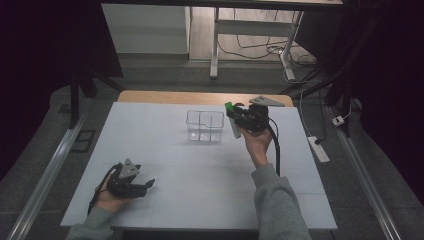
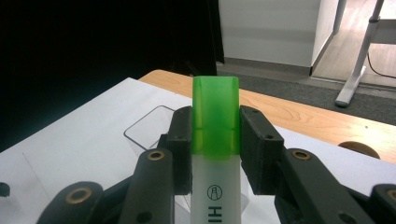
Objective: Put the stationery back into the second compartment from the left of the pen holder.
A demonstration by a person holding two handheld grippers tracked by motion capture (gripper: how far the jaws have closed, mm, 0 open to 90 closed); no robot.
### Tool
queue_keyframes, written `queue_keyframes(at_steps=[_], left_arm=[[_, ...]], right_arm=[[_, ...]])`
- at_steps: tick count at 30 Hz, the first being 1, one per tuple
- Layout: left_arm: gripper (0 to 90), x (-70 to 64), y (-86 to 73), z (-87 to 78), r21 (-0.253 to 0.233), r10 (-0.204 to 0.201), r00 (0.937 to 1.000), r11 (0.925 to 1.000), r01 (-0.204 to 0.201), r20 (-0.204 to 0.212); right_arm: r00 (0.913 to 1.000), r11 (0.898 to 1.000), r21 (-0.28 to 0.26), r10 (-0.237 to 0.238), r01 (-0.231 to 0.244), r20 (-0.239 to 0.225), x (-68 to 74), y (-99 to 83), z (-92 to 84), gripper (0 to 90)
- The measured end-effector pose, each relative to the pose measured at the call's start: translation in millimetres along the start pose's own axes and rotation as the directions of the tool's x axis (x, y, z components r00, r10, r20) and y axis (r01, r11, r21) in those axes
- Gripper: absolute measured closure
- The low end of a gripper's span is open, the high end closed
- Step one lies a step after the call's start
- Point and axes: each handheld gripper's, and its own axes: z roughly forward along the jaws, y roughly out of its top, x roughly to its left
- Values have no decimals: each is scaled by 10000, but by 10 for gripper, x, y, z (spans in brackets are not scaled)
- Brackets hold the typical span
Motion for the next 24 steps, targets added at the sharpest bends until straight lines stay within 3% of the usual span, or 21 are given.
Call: queue_keyframes(at_steps=[17,24], left_arm=[[247,4,-2,-8,-53,-132,9998,9999,133,164],[247,1,-4,-12,-78,-123,9997,9999,125,201]], right_arm=[[10000,9997,-260,-21,19,-61,98,161,191,668],[9993,9983,-461,-354,358,80,162,219,249,668]])
